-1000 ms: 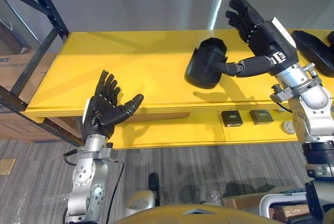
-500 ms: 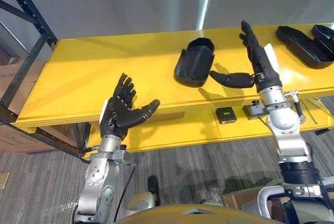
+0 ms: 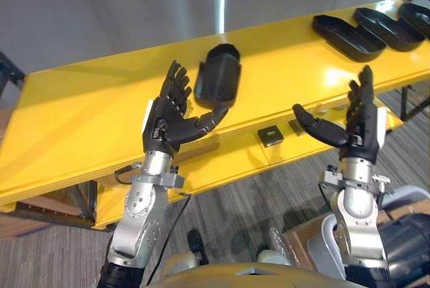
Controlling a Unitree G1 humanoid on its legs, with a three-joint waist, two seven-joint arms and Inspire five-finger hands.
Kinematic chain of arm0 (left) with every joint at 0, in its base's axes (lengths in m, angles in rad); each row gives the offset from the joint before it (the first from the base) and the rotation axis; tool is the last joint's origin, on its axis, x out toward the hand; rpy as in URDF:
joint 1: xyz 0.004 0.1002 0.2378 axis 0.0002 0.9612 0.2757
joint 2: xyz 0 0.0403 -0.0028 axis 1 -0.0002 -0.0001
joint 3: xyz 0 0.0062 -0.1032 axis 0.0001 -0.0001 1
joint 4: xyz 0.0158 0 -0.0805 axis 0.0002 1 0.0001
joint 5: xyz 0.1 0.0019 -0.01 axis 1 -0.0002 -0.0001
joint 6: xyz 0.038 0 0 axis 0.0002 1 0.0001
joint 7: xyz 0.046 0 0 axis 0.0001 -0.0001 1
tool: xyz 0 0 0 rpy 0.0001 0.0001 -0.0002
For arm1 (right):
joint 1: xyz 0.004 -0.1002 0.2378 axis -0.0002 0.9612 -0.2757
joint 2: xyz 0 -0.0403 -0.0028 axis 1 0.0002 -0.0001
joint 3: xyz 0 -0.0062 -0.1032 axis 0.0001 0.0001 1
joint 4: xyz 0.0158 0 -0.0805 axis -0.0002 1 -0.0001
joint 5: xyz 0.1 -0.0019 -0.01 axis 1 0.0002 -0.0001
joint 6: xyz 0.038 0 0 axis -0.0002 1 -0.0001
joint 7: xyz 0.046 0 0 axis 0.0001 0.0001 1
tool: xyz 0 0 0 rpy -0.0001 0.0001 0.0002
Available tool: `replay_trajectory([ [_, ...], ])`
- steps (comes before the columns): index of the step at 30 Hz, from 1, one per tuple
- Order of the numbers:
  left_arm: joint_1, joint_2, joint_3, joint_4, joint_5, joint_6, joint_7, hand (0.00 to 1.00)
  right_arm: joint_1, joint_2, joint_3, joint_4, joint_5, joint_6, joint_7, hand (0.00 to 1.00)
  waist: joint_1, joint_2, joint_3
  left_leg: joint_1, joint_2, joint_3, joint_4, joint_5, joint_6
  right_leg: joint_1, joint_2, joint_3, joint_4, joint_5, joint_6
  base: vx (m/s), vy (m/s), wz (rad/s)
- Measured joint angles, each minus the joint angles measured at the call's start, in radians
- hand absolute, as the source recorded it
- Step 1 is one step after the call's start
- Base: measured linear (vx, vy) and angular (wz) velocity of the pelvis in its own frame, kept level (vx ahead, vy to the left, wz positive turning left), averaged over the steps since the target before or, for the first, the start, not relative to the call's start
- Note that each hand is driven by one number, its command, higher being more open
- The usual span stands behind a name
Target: Walk over and take three plastic housings, then place them on the shelf
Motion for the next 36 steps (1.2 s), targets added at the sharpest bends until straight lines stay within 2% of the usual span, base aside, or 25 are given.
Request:
replay_trajectory([
  [4, -0.040, -0.012, -0.008, 0.019, 0.043, 0.026, 0.119, 1.00, 0.055, 0.052, 0.002, -0.015, 0.037, -0.002, -0.031, 1.00, -0.022, 0.004, 0.001, -0.011, 0.003, 0.032, 0.001, -0.006, -0.003, -0.037, 0.000, 0.035, 0.011, 0.002, 0.000, 0.03, 0.013, -0.25],
  [8, -0.108, -0.025, -0.010, 0.074, 0.083, 0.041, 0.279, 1.00, 0.057, 0.058, 0.011, -0.048, 0.038, -0.053, -0.033, 1.00, -0.026, 0.012, 0.040, -0.015, 0.000, 0.053, 0.004, -0.010, -0.005, -0.055, 0.000, 0.061, 0.012, 0.006, 0.002, 0.04, 0.015, -0.15],
  [10, -0.113, -0.025, -0.008, 0.074, 0.126, 0.040, 0.331, 1.00, 0.057, 0.058, 0.011, -0.059, 0.038, -0.067, -0.033, 1.00, -0.027, 0.011, 0.045, -0.019, -0.003, 0.055, 0.004, -0.010, -0.005, -0.061, 0.000, 0.062, 0.012, 0.007, 0.003, 0.01, 0.010, -0.02],
  [13, -0.122, -0.035, 0.007, 0.074, 0.222, 0.039, 0.457, 1.00, 0.057, 0.058, 0.013, -0.063, 0.047, -0.108, -0.033, 1.00, -0.037, 0.005, 0.050, -0.024, -0.005, 0.054, 0.005, -0.005, 0.002, -0.065, 0.000, 0.062, 0.013, 0.010, 0.008, 0.07, -0.003, 0.01],
  [16, -0.150, -0.049, 0.020, 0.071, 0.277, 0.040, 0.506, 1.00, 0.057, 0.058, 0.037, -0.063, 0.074, -0.118, -0.034, 1.00, -0.037, 0.002, 0.058, -0.024, -0.005, 0.050, 0.005, -0.005, 0.003, -0.064, 0.000, 0.062, 0.013, 0.009, 0.007, 0.06, -0.005, 0.00],
  [19, -0.175, -0.054, 0.007, 0.069, 0.277, 0.047, 0.506, 1.00, 0.058, 0.060, 0.062, -0.066, 0.078, -0.118, -0.033, 1.00, -0.041, 0.005, 0.076, -0.024, -0.005, 0.049, 0.005, -0.008, 0.005, -0.063, 0.000, 0.062, 0.014, 0.008, 0.006, 0.00, 0.000, 0.00],
  [21, -0.185, -0.054, -0.019, 0.070, 0.271, 0.097, 0.449, 1.00, 0.058, 0.063, 0.083, -0.067, 0.082, -0.118, -0.033, 1.00, -0.049, 0.005, 0.099, -0.024, -0.006, 0.050, 0.005, -0.009, 0.005, -0.065, -0.001, 0.062, 0.013, 0.008, 0.006, 0.00, 0.000, 0.00],
  [25, -0.185, -0.053, -0.055, 0.076, 0.255, 0.142, 0.377, 1.00, 0.060, 0.065, 0.081, -0.067, 0.085, -0.118, -0.034, 1.00, -0.050, 0.004, 0.107, -0.024, -0.005, 0.052, 0.005, -0.011, 0.005, -0.065, 0.000, 0.063, 0.013, 0.008, 0.006, 0.02, 0.003, -0.01],
  [28, -0.186, -0.050, -0.058, 0.083, 0.171, 0.142, 0.309, 1.00, 0.060, 0.065, 0.082, -0.067, 0.086, -0.118, -0.033, 1.00, -0.051, 0.004, 0.107, -0.024, -0.004, 0.053, 0.005, -0.012, 0.004, -0.065, 0.000, 0.064, 0.011, 0.008, 0.006, 0.04, 0.005, -0.01],
  [36, -0.212, -0.014, -0.063, 0.118, 0.102, 0.125, 0.249, 1.00, 0.060, 0.065, 0.080, -0.067, 0.103, -0.120, -0.015, 1.00, -0.048, 0.000, 0.109, -0.010, -0.005, 0.069, 0.005, -0.018, 0.006, -0.060, -0.001, 0.077, 0.012, 0.009, 0.007, 0.00, 0.001, -0.04],
])
